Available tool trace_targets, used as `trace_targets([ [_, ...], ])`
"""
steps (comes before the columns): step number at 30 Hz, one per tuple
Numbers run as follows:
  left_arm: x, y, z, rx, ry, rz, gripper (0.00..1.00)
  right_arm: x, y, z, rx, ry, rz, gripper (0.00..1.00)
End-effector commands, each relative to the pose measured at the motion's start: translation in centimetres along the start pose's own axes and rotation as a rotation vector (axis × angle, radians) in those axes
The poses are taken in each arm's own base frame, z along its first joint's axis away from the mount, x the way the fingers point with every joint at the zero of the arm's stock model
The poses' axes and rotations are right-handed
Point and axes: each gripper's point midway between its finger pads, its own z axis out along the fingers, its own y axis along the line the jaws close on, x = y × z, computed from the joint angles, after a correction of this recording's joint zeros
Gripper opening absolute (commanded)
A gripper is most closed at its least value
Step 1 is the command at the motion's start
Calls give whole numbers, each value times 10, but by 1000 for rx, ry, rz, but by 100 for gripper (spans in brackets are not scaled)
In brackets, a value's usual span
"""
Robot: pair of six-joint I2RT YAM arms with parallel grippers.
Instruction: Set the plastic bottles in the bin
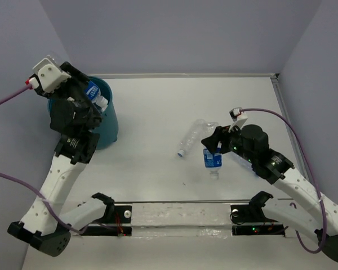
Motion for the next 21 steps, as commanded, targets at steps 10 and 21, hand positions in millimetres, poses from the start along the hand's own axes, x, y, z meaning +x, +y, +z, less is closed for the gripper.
trace_targets([
  [10,54,40,85,-276,-37,224,73,-45,33,-12,-142,-156,-10,48],
  [21,24,29,65,-121,-40,26,99,-126,90,21,-317,-311,-5,48],
])
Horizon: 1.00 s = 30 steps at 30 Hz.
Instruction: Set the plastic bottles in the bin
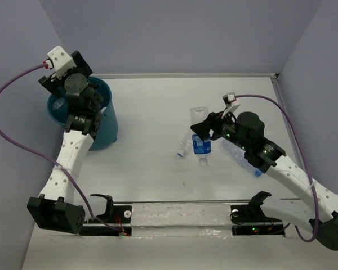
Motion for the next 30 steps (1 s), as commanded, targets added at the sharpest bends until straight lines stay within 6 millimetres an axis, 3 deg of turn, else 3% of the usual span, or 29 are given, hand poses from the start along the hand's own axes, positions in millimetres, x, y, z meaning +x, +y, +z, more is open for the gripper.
trace_targets([
  [1,-68,0,-22,134,-77,-265,99,-91,59,14,-194,-242,-9,48],
  [3,-80,-2,-32,204,-75,-331,99,-104,78,23,-240,-263,-16,48],
  [5,-103,-1,-58,336,-78,-445,99,-130,105,38,-299,-328,-35,48],
  [6,-106,0,-66,376,-72,-473,99,-137,113,43,-313,-348,-39,48],
  [7,-100,-11,-79,468,-33,-496,99,-136,116,61,-315,-346,-40,48],
  [8,-101,-12,-88,510,-20,-507,99,-155,128,62,-337,-396,-41,48],
  [10,-104,-3,-111,583,7,-527,99,-173,150,69,-393,-464,-34,48],
  [14,-108,19,-158,732,22,-576,99,-206,176,110,-445,-612,8,48],
  [16,-108,30,-167,740,9,-601,99,-215,184,122,-463,-660,46,48],
  [17,-111,35,-172,745,-3,-612,99,-200,184,148,-439,-654,77,48],
  [18,-120,45,-178,749,-33,-630,99,-221,191,143,-468,-732,103,48],
  [22,-132,40,-195,845,-24,-664,99,-221,215,177,-472,-821,159,48],
  [23,-127,35,-201,882,10,-660,99,-199,219,203,-460,-805,136,48],
  [24,-129,33,-206,911,15,-667,99,-218,230,189,-479,-850,155,48],
  [25,-130,33,-210,928,28,-674,99,-197,222,222,-438,-826,127,48],
  [26,-134,37,-217,955,24,-686,99,-220,239,211,-462,-872,133,47],
  [28,-138,43,-221,958,12,-695,99,-220,248,222,-474,-878,137,47],
  [29,-140,48,-220,948,4,-703,99,-189,246,253,-458,-837,136,47],
  [30,-144,54,-222,946,-12,-710,99,-212,253,237,-481,-894,149,47],
])
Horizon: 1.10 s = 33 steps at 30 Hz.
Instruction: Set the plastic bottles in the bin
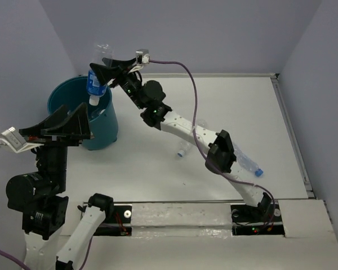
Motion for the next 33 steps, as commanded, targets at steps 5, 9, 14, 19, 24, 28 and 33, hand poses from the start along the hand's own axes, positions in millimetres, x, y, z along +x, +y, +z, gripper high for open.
trace_targets([
  [5,-24,-14,-19,62,-50,-30,99,-6,9,10,22,-114,-26,47],
  [9,-17,-15,-20,78,-30,-55,99,43,2,0,17,10,-121,50],
  [14,-31,-19,-24,83,-59,-51,99,69,9,-6,-33,103,-163,83],
  [19,-31,-24,-22,98,-47,-72,99,64,15,-6,-49,143,-209,100],
  [24,-17,-29,-14,116,14,-75,99,40,27,-1,-62,170,-272,100],
  [28,-18,-34,-10,128,24,-83,99,12,20,-8,-64,219,-214,100],
  [33,7,-44,4,172,114,-101,99,-21,-5,-56,-8,301,-210,99],
])
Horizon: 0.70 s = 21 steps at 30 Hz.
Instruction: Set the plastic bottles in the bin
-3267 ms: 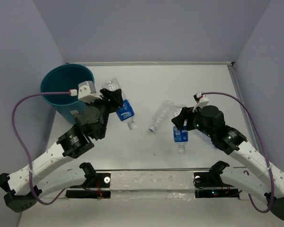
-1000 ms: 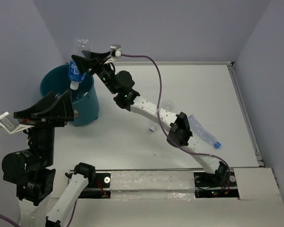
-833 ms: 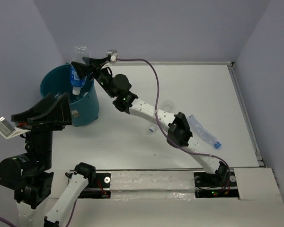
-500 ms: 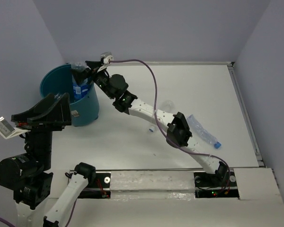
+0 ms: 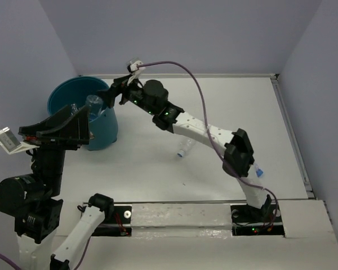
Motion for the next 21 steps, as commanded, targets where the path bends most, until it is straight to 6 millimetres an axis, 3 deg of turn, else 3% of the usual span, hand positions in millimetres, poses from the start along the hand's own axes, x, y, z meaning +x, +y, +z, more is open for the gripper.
trace_targets([
  [1,31,-17,23,91,121,-37,99,-134,1,-69,-7,-195,-18,99],
  [2,55,-13,33,96,194,-38,99,-100,-26,-87,46,-110,-23,99],
  [3,67,-12,38,102,226,-44,99,-132,-24,-114,51,-150,-27,99],
  [4,85,-8,42,109,276,-55,98,-96,-47,-135,106,-71,-17,98],
  [5,95,-5,46,107,296,-61,98,-127,-49,-147,115,-122,-16,98],
  [6,107,-2,54,104,312,-69,97,-87,-74,-170,181,-22,6,97],
  [7,116,0,58,106,329,-81,97,-116,-89,-200,231,-68,10,95],
  [8,127,3,62,103,350,-88,97,-110,-103,-219,275,-49,16,94],
  [9,141,6,65,98,383,-95,96,-74,-129,-247,377,41,31,93],
  [10,166,7,72,87,442,-103,96,-93,-145,-276,446,12,23,92],
  [11,179,8,76,81,467,-83,96,-63,-165,-304,545,94,30,91],
  [12,211,14,81,53,537,-68,96,-59,-175,-321,591,114,20,91],
  [13,228,5,82,45,566,-54,96,-59,-191,-343,659,123,16,90],
  [15,261,5,87,6,625,-2,96,-60,-202,-375,748,134,9,89],
  [16,303,15,86,-28,722,63,96,-42,-211,-395,805,194,22,89],
  [17,311,13,93,-44,726,93,96,-38,-216,-408,844,210,24,89],
  [18,351,17,91,-59,807,134,96,-37,-224,-427,905,224,25,89],
  [20,374,23,98,-77,851,191,97,-26,-232,-446,971,264,35,88],
  [21,403,33,95,-92,905,230,96,-22,-235,-456,1013,282,31,88],
])
